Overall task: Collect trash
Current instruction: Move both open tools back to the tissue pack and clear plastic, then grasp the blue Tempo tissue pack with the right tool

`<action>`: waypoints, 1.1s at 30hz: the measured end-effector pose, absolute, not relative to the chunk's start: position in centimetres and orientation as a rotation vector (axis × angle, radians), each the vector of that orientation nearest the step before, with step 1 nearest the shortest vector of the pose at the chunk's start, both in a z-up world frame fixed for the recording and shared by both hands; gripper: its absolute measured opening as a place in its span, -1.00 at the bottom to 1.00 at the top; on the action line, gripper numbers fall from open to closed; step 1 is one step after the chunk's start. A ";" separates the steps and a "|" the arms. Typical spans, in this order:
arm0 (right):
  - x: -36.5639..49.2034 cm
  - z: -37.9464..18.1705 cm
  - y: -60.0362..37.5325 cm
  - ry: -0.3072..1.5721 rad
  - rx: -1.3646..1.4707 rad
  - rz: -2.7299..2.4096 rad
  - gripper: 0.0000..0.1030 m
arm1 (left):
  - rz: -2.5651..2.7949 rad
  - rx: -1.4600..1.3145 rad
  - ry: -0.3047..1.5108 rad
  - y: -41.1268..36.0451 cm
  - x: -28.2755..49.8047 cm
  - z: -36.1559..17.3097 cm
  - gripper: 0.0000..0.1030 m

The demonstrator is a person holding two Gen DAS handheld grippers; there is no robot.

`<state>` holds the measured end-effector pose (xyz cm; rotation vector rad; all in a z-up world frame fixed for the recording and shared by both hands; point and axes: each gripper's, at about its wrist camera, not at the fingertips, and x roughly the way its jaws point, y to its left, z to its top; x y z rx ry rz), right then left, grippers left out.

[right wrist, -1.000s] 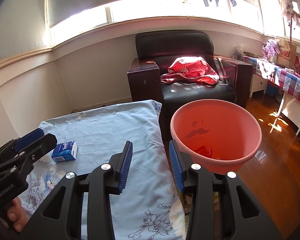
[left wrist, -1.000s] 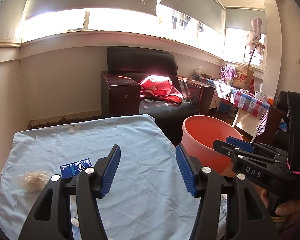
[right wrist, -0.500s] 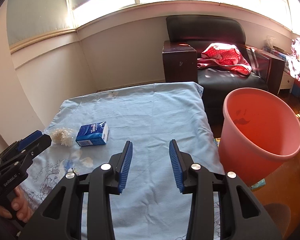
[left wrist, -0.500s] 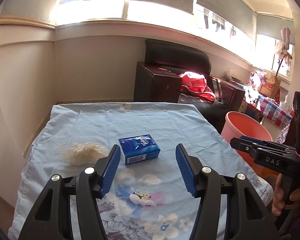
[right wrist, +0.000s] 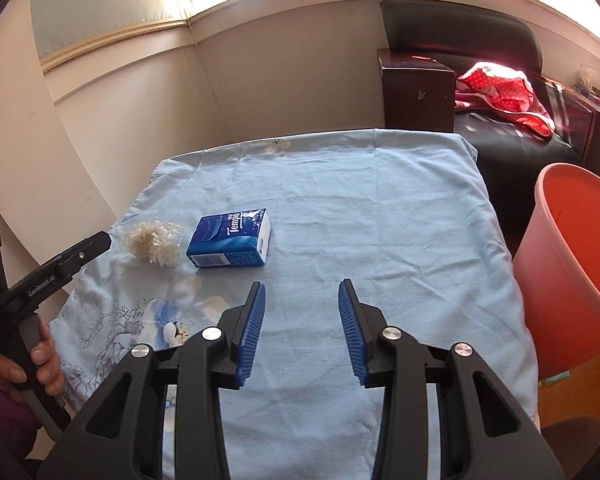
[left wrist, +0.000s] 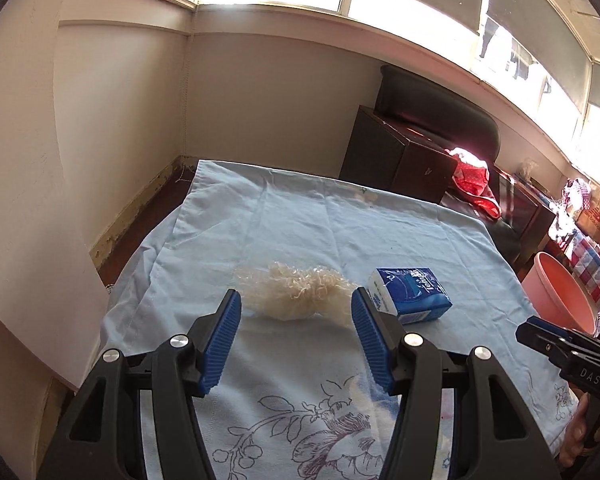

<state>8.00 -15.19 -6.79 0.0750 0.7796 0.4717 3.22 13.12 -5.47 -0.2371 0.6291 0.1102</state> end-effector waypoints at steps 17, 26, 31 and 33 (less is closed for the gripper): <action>16.5 -4.6 -9.5 0.836 0.111 0.751 -0.24 | 0.060 -0.503 0.721 17.4 6.5 -5.3 0.17; 22.5 -8.4 -5.7 1.023 0.182 0.890 -0.24 | 0.039 -0.634 0.841 17.0 7.9 -8.1 0.17; 21.3 -9.0 -6.4 1.066 0.201 0.942 -0.24 | 0.059 -0.638 0.858 16.9 10.1 -8.6 0.17; 20.2 -8.8 -6.8 1.065 0.194 0.957 -0.24 | 0.064 -0.619 0.858 16.7 10.8 -8.6 0.17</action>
